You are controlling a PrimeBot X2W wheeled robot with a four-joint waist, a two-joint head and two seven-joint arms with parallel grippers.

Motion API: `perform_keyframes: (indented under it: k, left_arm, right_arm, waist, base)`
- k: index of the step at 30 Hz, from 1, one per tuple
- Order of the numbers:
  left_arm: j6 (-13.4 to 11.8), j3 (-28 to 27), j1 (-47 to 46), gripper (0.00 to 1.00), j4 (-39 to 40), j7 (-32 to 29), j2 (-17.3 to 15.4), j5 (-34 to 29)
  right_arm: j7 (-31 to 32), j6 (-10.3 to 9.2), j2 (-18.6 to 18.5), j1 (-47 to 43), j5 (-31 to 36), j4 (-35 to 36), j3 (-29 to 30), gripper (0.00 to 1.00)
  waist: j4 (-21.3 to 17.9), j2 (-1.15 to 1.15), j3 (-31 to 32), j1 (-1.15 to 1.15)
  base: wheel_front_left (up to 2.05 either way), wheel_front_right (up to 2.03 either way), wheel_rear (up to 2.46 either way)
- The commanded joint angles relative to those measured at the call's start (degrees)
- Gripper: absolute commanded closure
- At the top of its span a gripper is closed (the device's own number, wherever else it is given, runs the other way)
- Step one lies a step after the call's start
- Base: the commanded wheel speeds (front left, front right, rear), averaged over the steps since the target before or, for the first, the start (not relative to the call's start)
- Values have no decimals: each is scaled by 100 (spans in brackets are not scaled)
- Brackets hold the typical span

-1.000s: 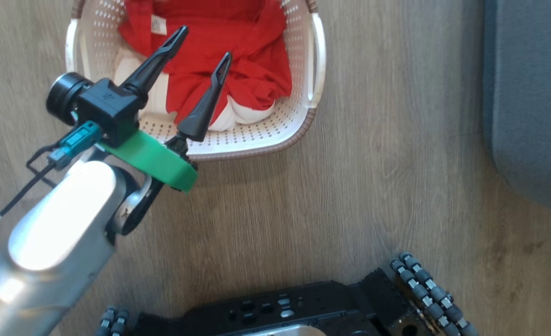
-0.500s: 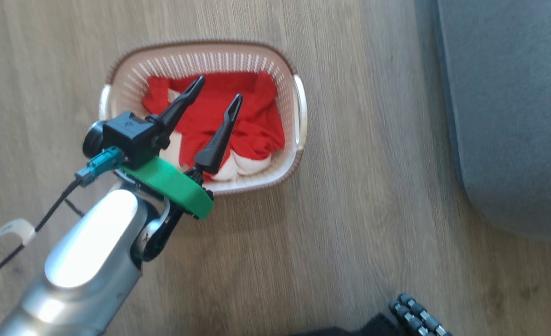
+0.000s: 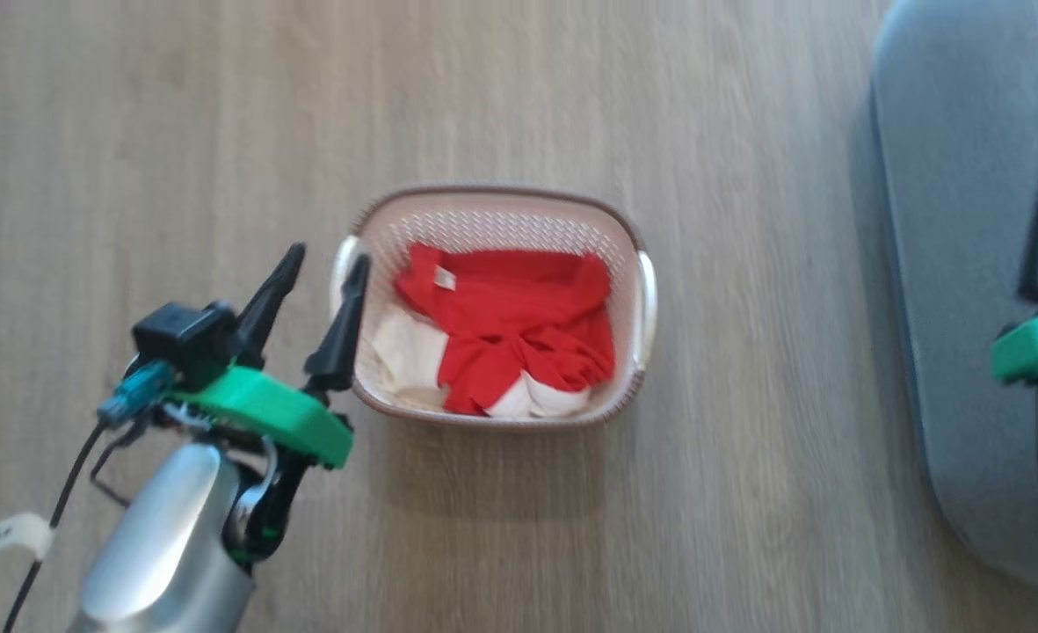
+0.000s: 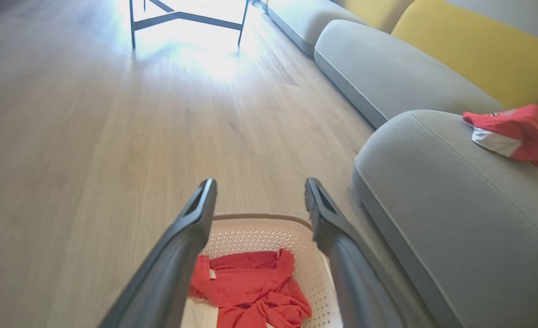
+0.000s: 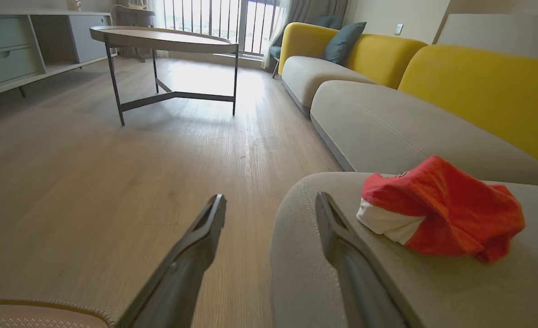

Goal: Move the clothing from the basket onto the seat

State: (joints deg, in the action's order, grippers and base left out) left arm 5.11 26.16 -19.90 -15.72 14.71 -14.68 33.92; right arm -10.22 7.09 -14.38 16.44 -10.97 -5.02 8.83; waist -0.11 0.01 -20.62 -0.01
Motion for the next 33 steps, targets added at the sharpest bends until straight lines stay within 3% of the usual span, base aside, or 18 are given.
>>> perform_keyframes:
  k: [1, 8, 16, 33]
  left_arm:
    - [31, -292, 16, 0, 111, 29, -58, -55]
    - [144, -1018, 507, 0, -140, 29, 38, -404]
    - [218, -1354, 828, 0, -317, 29, 139, -655]
    - [236, -1271, 1010, 0, -294, 29, 169, -704]
  right_arm:
    - [-55, 40, -26, -120, 80, 217, -135, 0]
    - [-204, 40, 534, -765, 432, 294, -445, 0]
    - [-415, 40, 992, -1427, 505, -114, -670, 0]
    - [-476, 40, 1148, -1743, 402, -383, -913, 0]
  waist:
    - [357, -1, 390, 1]
    - [652, -1, 865, 1]
    - [700, -1, 1395, 1]
    - [314, -1, 1722, 1]
  base:
    - [0, 0, 0]
    - [0, 0, 0]
    - [0, 0, 0]
    - [0, 0, 0]
